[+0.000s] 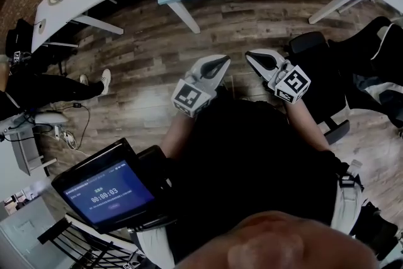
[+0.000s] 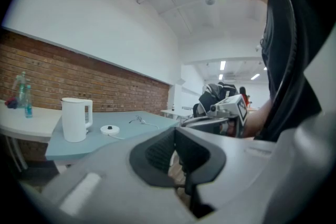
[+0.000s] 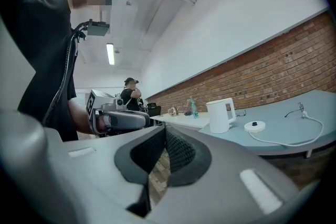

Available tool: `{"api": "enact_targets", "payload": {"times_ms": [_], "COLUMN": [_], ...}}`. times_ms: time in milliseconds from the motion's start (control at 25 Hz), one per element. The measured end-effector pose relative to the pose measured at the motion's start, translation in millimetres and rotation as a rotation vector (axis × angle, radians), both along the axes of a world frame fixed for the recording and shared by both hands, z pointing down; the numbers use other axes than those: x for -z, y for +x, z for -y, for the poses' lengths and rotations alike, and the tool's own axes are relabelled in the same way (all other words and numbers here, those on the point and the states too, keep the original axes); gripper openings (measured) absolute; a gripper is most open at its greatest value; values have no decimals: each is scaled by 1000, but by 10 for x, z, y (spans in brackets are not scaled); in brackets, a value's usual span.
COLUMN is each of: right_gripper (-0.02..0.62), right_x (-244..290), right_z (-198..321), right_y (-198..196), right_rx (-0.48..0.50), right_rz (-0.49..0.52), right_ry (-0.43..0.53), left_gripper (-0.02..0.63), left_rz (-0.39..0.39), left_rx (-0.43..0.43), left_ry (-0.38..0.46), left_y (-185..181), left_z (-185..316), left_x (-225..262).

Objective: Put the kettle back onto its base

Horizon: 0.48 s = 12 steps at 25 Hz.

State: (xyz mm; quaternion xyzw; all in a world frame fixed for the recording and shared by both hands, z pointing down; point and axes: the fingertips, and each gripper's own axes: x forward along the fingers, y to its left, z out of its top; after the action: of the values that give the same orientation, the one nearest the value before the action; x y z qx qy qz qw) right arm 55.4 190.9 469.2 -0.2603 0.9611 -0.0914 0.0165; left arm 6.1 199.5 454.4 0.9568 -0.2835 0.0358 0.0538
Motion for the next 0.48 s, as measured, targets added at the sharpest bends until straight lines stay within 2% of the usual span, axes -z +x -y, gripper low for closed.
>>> {"api": "enact_targets", "payload": {"times_ms": [240, 480], "right_gripper": [5, 5], "right_x": [-41, -24], "right_z": [172, 399], "right_y": [-209, -248], "right_rx": [45, 57], "right_rz": [-6, -13], "right_ry": [-18, -5], "left_gripper": [2, 2], "left_rz": [-5, -14], "left_rx": [41, 77], "left_ry": [-24, -30], "left_y": [-208, -307], "left_z": [142, 289], "left_x": [-18, -47]}}
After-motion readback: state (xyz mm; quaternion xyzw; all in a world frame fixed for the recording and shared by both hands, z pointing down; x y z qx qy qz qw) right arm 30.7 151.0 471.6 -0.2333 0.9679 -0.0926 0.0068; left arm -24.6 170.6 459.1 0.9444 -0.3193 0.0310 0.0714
